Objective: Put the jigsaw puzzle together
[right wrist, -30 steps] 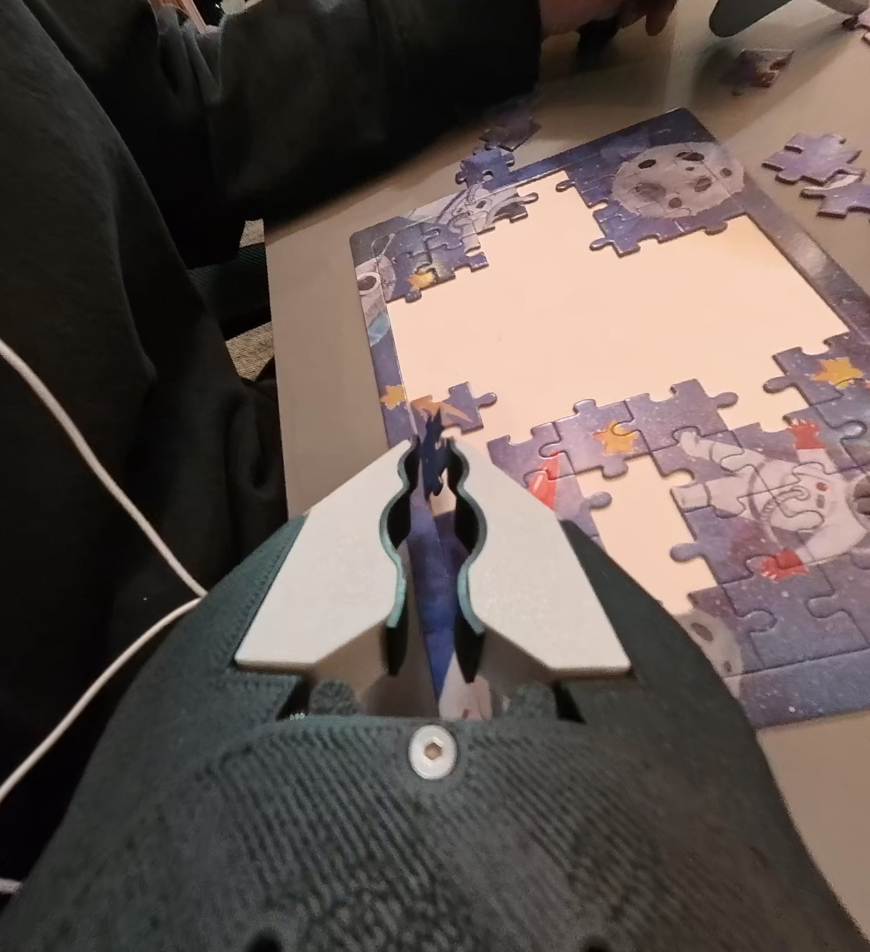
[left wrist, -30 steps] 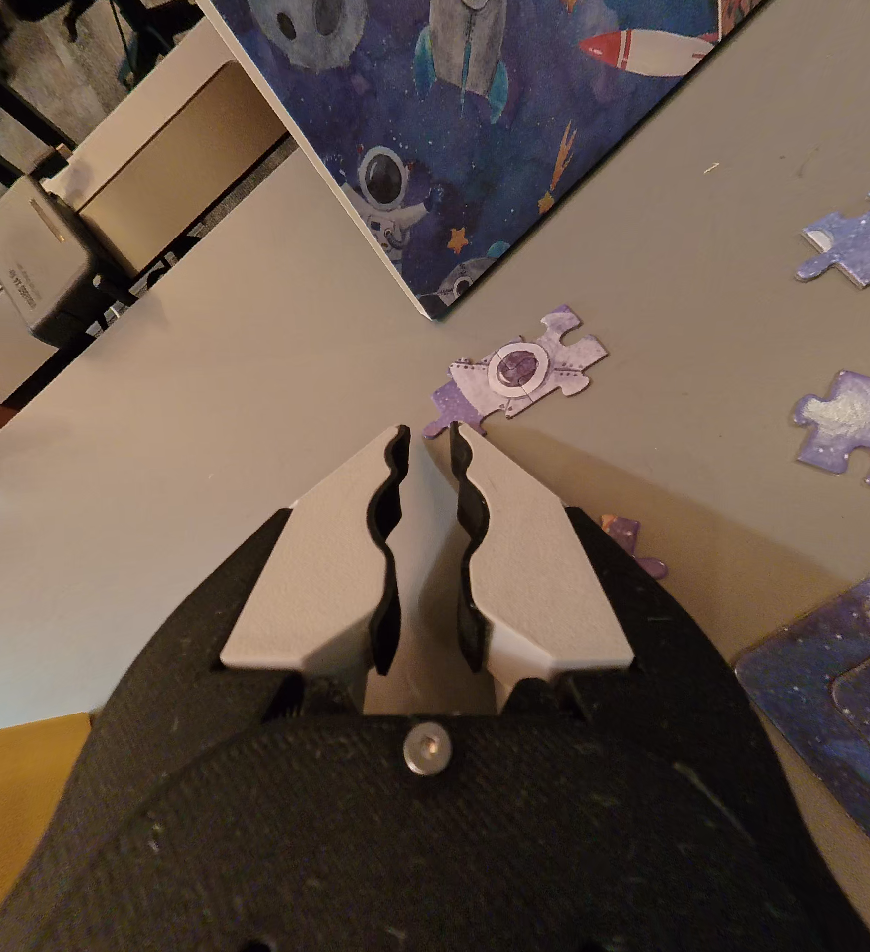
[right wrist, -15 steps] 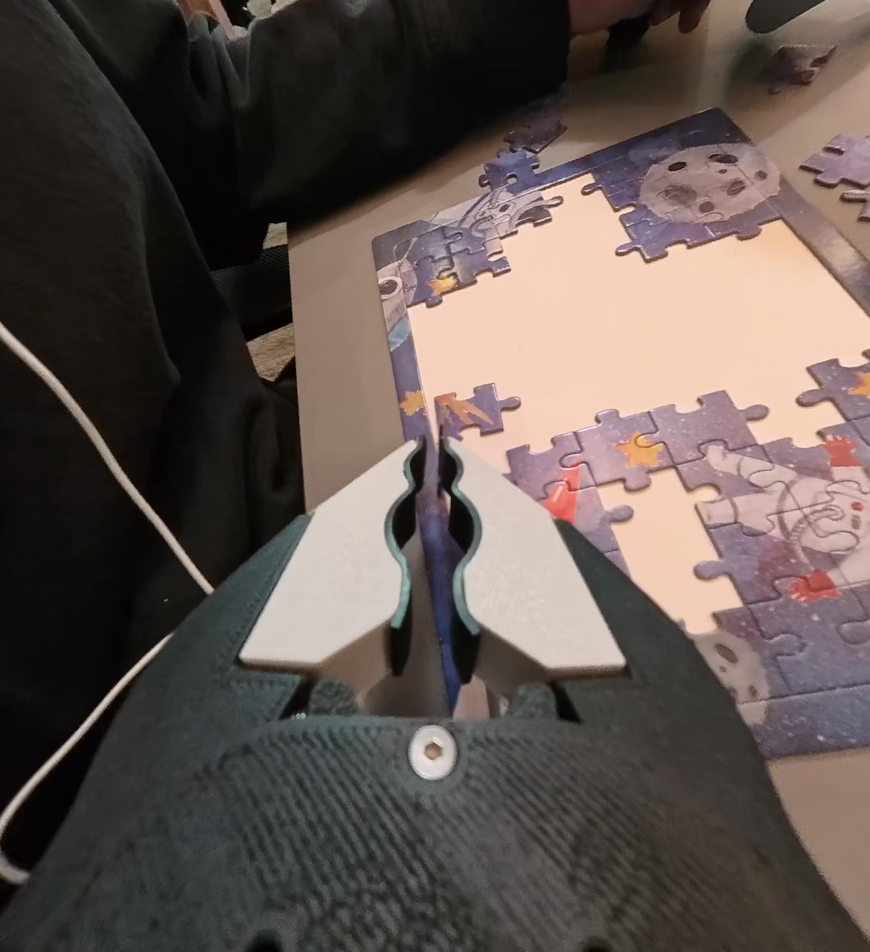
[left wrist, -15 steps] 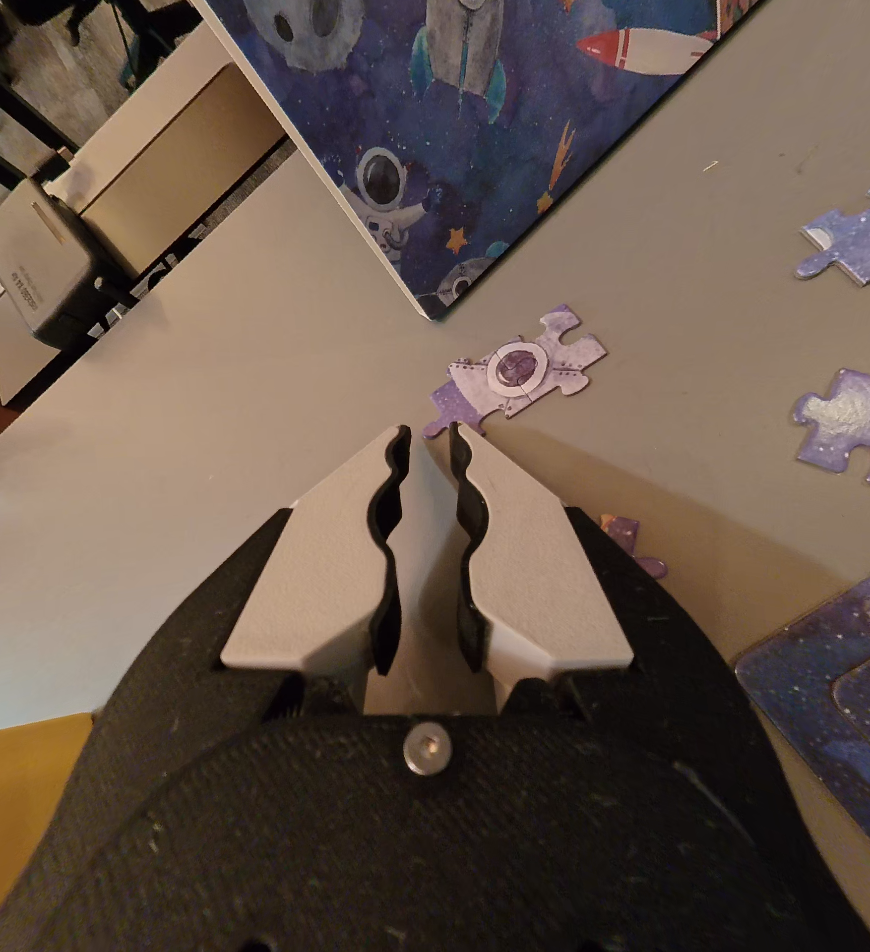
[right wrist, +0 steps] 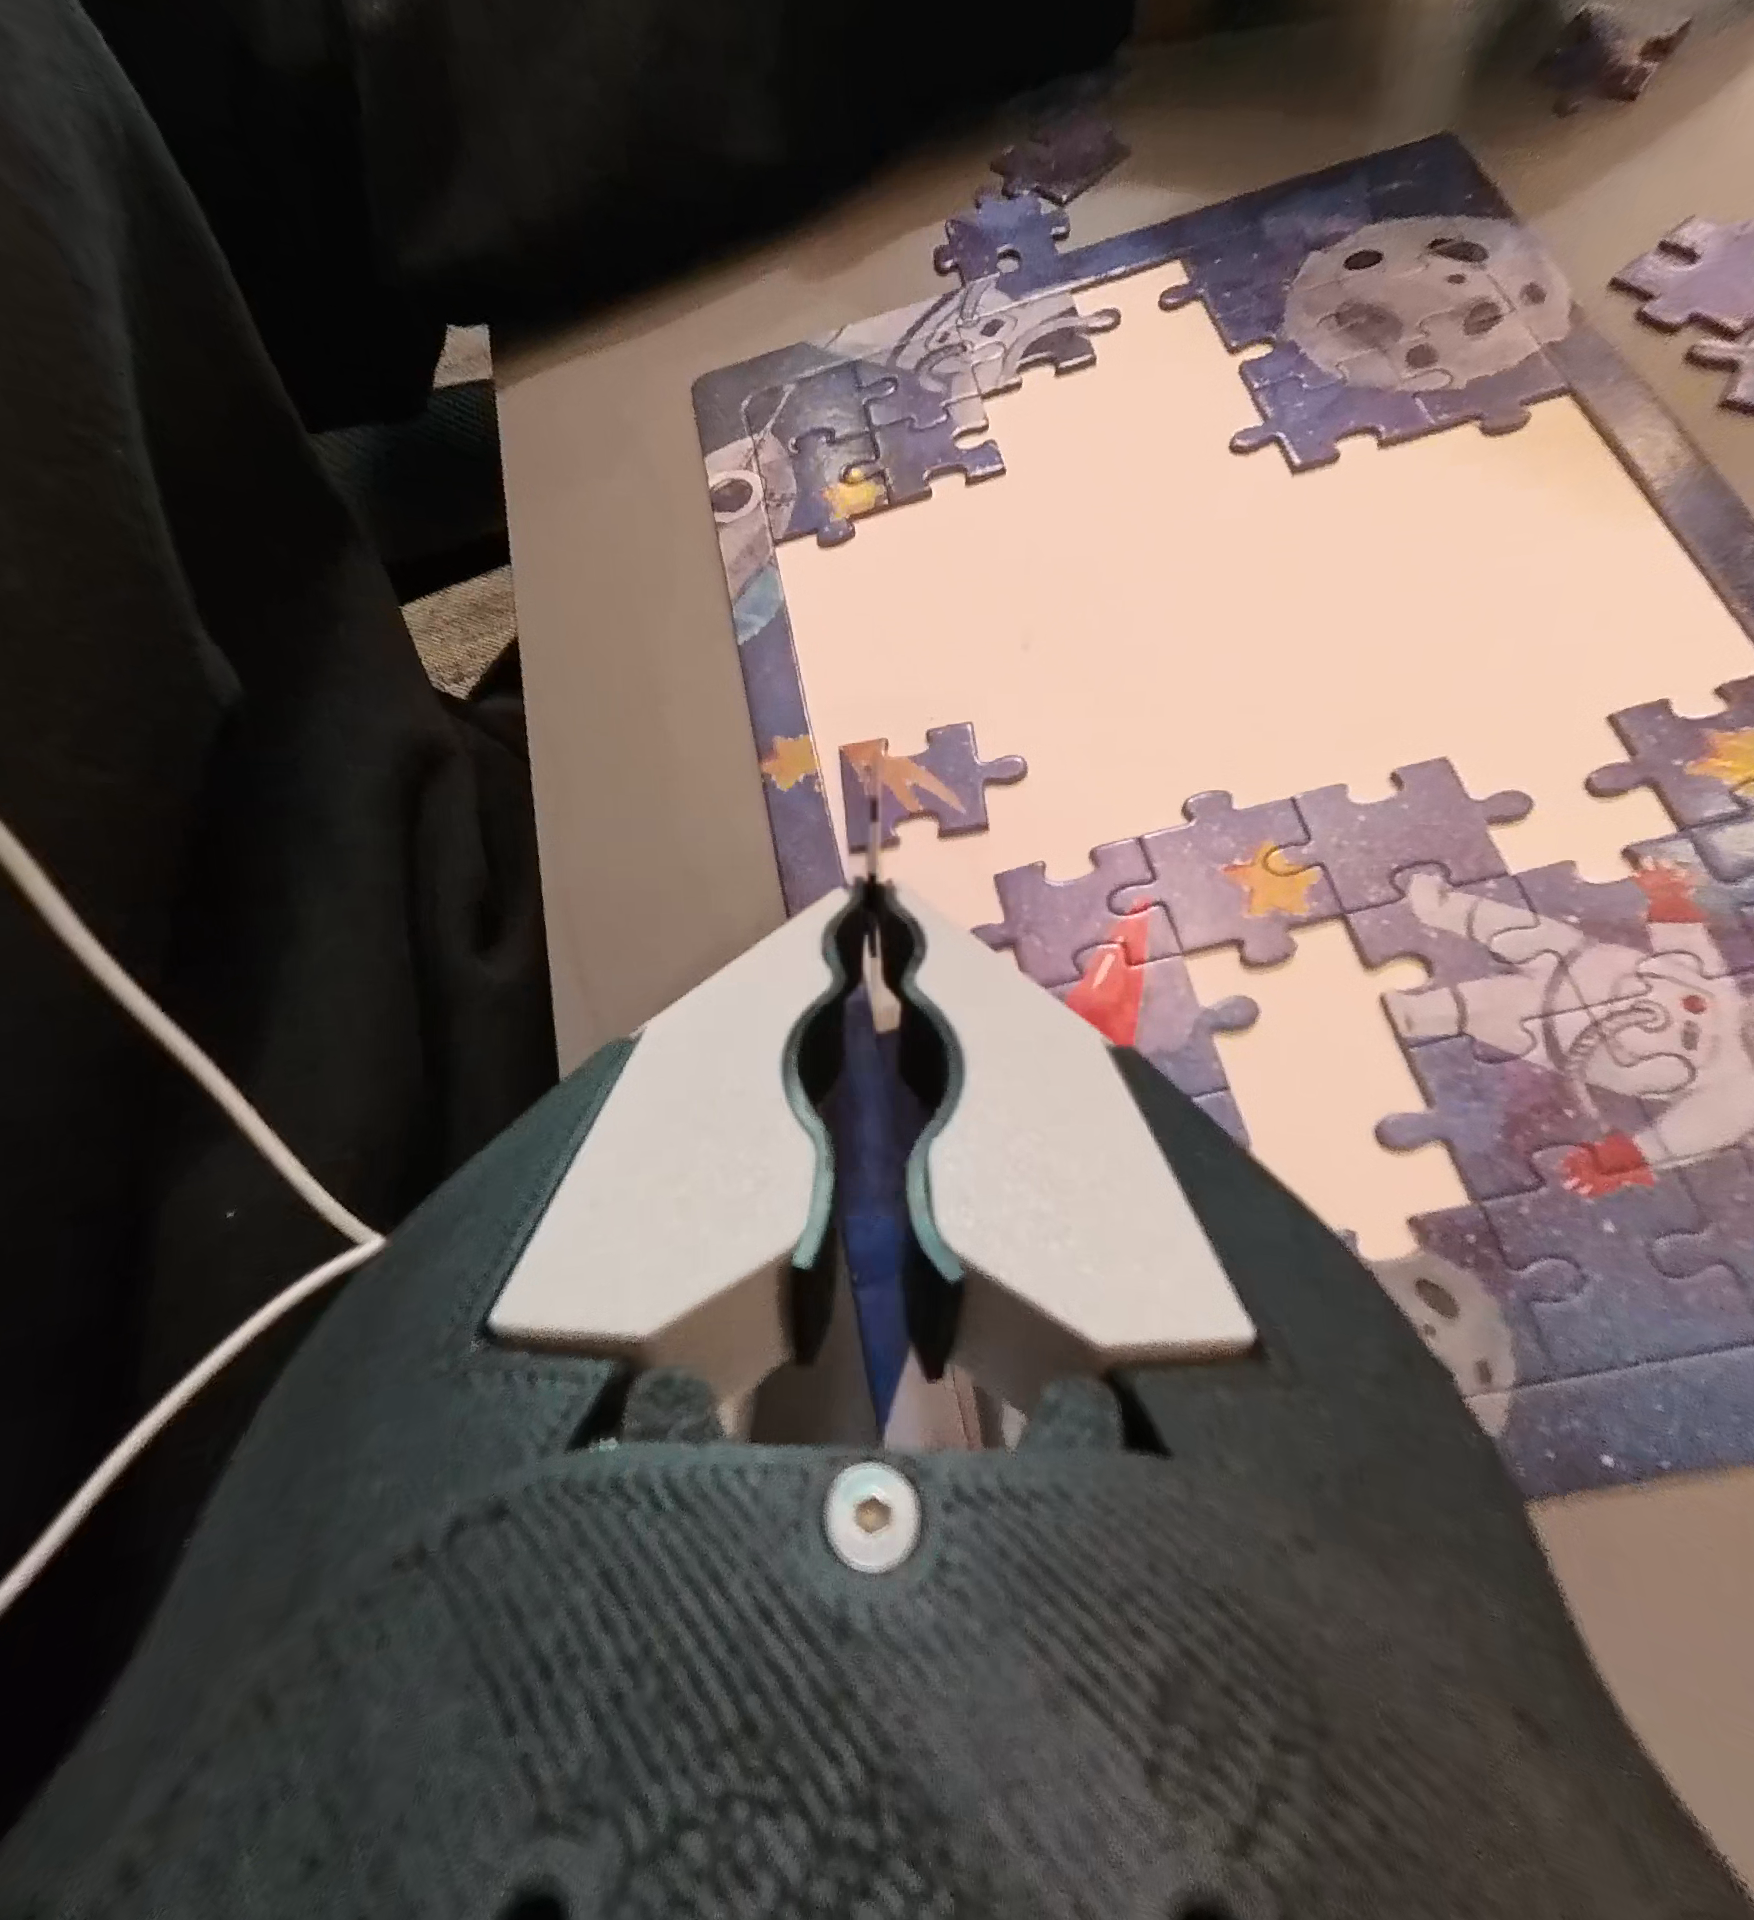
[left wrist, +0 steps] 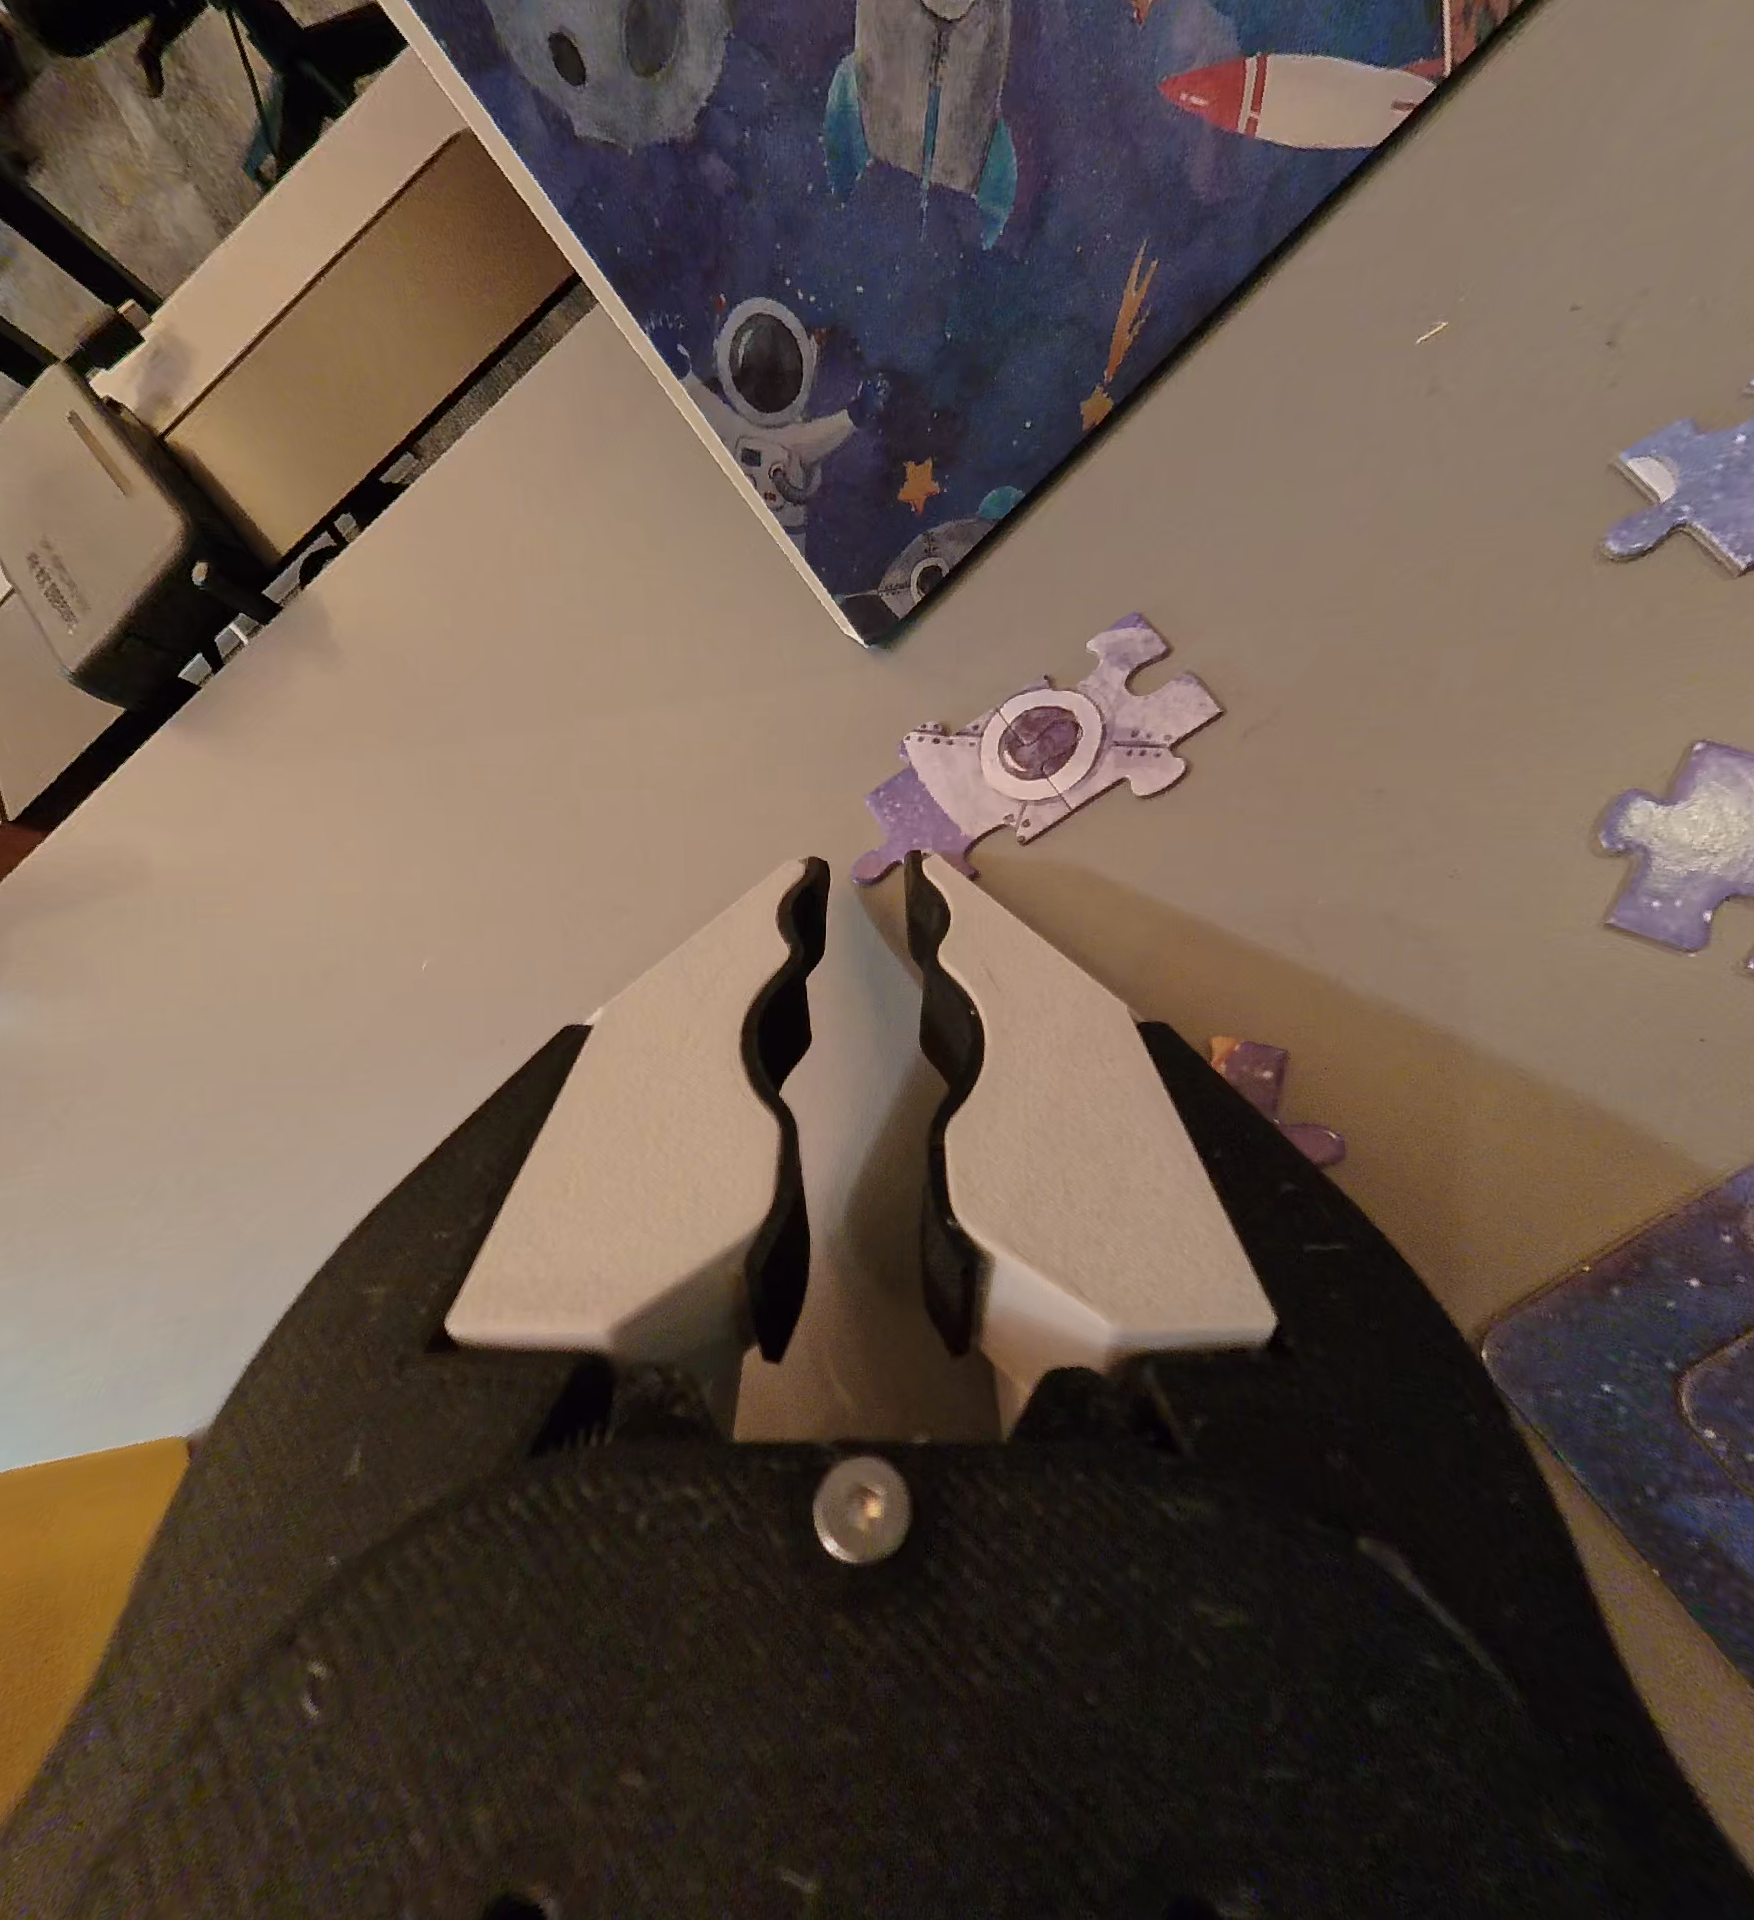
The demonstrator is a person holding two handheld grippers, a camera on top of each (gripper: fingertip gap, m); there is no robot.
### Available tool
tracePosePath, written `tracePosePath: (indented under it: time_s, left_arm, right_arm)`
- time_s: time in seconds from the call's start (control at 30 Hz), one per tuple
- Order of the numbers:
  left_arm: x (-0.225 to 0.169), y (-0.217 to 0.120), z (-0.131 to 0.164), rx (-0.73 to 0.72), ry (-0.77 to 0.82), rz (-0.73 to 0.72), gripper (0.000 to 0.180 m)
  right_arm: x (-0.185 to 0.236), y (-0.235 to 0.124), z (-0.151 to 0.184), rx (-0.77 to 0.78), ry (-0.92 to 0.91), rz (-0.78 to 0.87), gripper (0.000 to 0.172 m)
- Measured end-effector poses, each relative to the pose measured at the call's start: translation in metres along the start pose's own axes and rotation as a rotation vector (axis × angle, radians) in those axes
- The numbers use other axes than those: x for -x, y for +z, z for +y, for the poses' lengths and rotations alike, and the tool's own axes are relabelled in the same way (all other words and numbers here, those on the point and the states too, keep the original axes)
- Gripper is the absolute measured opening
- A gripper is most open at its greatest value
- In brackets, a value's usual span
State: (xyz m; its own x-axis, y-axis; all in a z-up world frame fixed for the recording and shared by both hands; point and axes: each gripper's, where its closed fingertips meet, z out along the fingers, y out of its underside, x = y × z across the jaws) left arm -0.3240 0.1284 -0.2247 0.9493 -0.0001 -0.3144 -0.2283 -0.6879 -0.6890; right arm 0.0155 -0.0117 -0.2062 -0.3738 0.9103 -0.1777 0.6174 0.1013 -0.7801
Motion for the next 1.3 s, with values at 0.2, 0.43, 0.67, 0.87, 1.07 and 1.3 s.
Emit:
tracePosePath:
  time_s: [0.2, 0.43, 0.67, 0.87, 1.07, 1.3]
  left_arm:
    - [0.000, 0.000, 0.000, 0.000, 0.005, -0.003, 0.016]
    - [0.000, 0.000, 0.000, 0.000, 0.006, -0.003, 0.016]
    - [0.000, 0.000, 0.000, -0.001, 0.009, -0.005, 0.015]
    - [-0.001, 0.000, -0.001, -0.001, 0.016, -0.008, 0.015]
    - [-0.001, 0.000, -0.001, -0.002, 0.016, -0.007, 0.014]
    - [-0.001, 0.000, -0.001, -0.003, 0.021, -0.008, 0.014]
  right_arm:
    - [-0.009, -0.012, -0.013, -0.108, 0.111, -0.015, 0.000]
    - [-0.014, -0.016, -0.008, -0.096, 0.191, -0.023, 0.000]
    - [-0.012, 0.002, -0.001, -0.011, 0.246, -0.035, 0.000]
    - [-0.017, 0.021, -0.018, -0.031, 0.253, -0.030, 0.000]
    - [-0.028, 0.039, -0.037, -0.054, 0.202, 0.027, 0.000]
    - [-0.056, 0.012, -0.053, -0.176, 0.265, 0.072, 0.000]
